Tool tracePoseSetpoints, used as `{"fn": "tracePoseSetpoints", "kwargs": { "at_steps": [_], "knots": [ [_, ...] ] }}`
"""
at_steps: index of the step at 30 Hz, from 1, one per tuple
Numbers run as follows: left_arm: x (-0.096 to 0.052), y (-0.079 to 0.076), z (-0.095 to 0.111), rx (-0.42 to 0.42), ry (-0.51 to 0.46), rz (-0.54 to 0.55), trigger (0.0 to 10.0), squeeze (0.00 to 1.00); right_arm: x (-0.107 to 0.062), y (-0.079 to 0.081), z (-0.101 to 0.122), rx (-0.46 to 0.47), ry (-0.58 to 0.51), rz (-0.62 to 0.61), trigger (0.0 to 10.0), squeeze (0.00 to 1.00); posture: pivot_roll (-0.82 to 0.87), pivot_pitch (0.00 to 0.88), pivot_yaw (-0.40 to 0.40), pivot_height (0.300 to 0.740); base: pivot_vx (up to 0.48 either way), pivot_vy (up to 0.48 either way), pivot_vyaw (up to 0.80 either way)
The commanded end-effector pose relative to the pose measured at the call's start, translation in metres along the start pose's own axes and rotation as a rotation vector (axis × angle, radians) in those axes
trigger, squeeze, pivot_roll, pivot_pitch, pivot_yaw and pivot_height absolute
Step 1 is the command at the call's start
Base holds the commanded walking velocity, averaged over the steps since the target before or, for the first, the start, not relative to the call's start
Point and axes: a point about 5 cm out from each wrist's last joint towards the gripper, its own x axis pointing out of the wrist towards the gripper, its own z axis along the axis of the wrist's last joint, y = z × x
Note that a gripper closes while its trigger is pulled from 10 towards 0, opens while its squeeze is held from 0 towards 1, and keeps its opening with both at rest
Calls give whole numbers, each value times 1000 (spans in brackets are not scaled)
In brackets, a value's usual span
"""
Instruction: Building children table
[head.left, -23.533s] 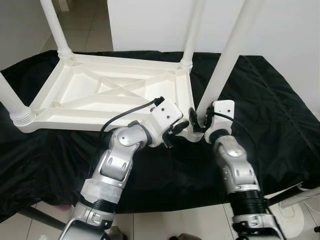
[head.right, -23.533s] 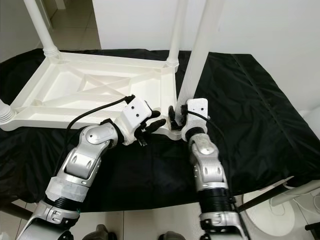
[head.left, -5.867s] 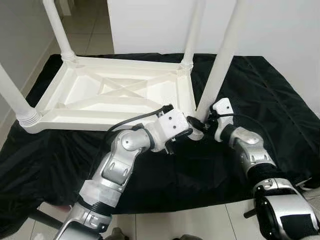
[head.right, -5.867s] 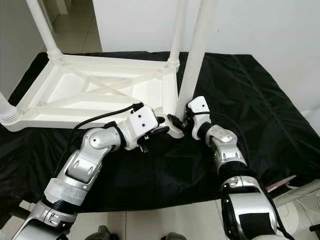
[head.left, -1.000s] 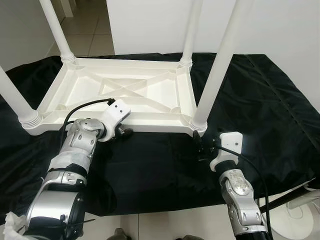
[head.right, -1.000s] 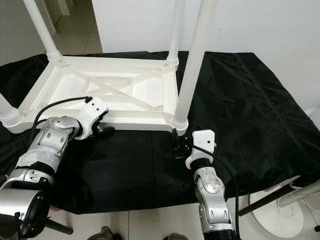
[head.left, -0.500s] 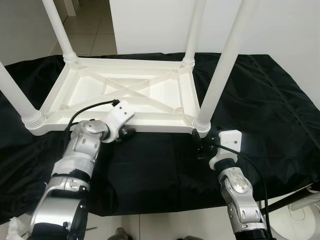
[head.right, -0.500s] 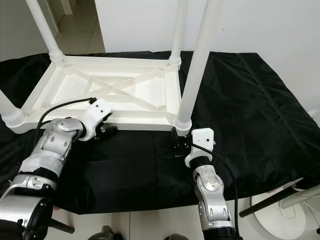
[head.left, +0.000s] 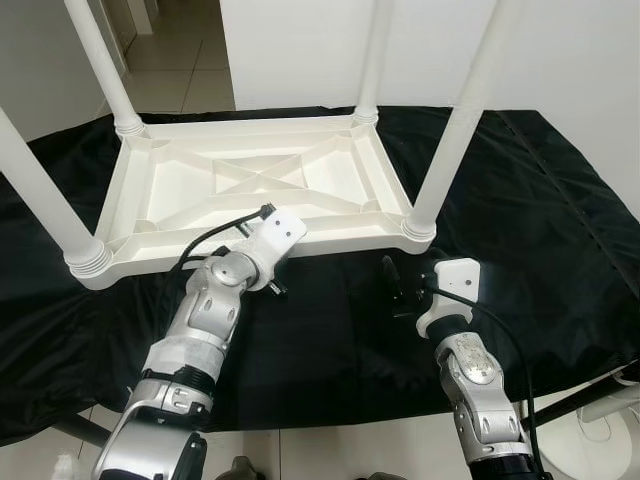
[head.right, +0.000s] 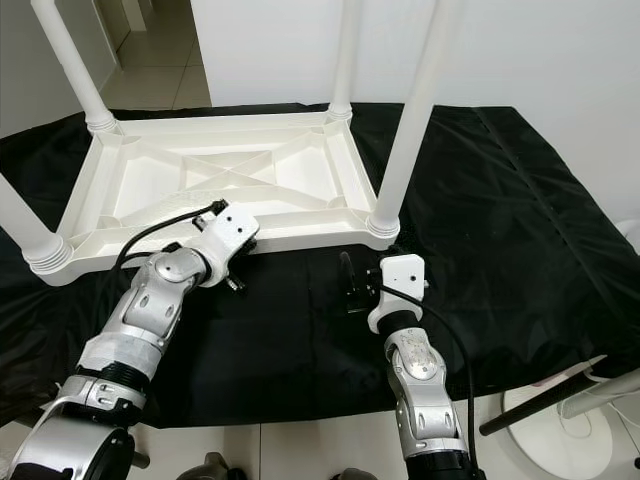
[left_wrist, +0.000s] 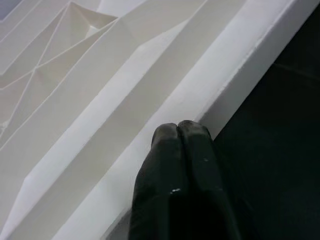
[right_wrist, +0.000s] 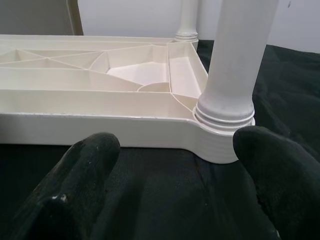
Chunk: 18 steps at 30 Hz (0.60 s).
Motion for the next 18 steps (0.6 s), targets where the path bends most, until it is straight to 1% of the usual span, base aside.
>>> {"fn": "tracePoseSetpoints", "kwargs": {
  "at_steps": [1, 3, 4, 5, 6, 7, 8, 9, 10, 12, 15, 17, 18],
  "knots": [
    [1, -12, -13, -12, 57, -50, 4627, 0, 3, 3, 1, -7, -11, 11, 10000, 0, -79, 0, 27, 740, 0, 0, 0],
    [1, -12, -12, -8, 52, -46, 4627, 0, 3, 3, 1, -7, -12, 11, 10000, 0, -79, 0, 27, 740, 0, 0, 0],
    [1, -8, -9, -9, 31, -34, 10000, 0, 3, 3, 2, -7, -14, 10, 10000, 0, -79, 0, 28, 740, 0, 0, 0],
    [1, -8, -9, -9, 31, -34, 10000, 0, 3, 3, 2, -7, -14, 10, 10000, 0, -79, 0, 28, 740, 0, 0, 0],
    [-1, 0, -4, -36, -6, -31, 10000, 0, 4, 3, 2, -6, -16, 10, 10000, 0, -76, 0, 27, 740, 0, 0, 0],
    [-2, 2, -3, -61, -16, -36, 10000, 0, 4, 3, 2, -6, -16, 10, 10000, 0, -76, 0, 27, 740, 0, 0, 0],
    [-3, 5, -1, -74, -33, -46, 10000, 902, 4, 3, 1, -5, -17, 9, 10000, 0, -71, 0, 26, 740, 0, 0, 0],
    [-3, 5, -1, -74, -33, -46, 10000, 902, 4, 3, 1, -5, -17, 9, 10000, 0, -71, 0, 26, 740, 0, 0, 0],
    [-6, 8, 0, -88, -55, -72, 10000, 1000, 3, 3, 1, -3, -17, 9, 10000, 0, -71, 0, 26, 740, 0, 0, 0],
    [-15, 12, 3, -84, -114, -150, 10000, 1000, 3, 2, 0, 0, -17, 9, 10000, 0, -69, 0, 25, 740, 0, 0, 0],
    [-18, 15, 2, -67, -126, -169, 10000, 1000, 3, 2, 0, 1, -16, 9, 10000, 0, -67, 0, 25, 740, 0, 0, 0],
    [-20, 23, -2, -43, -114, -165, 10000, 1000, 3, 2, 0, 1, -16, 7, 10000, 0, -63, 4, 26, 740, 0, 0, 0],
    [-20, 23, -2, -43, -114, -165, 10000, 1000, 3, 2, 0, 1, -16, 7, 10000, 0, -63, 4, 26, 740, 0, 0, 0]
  ]
}}
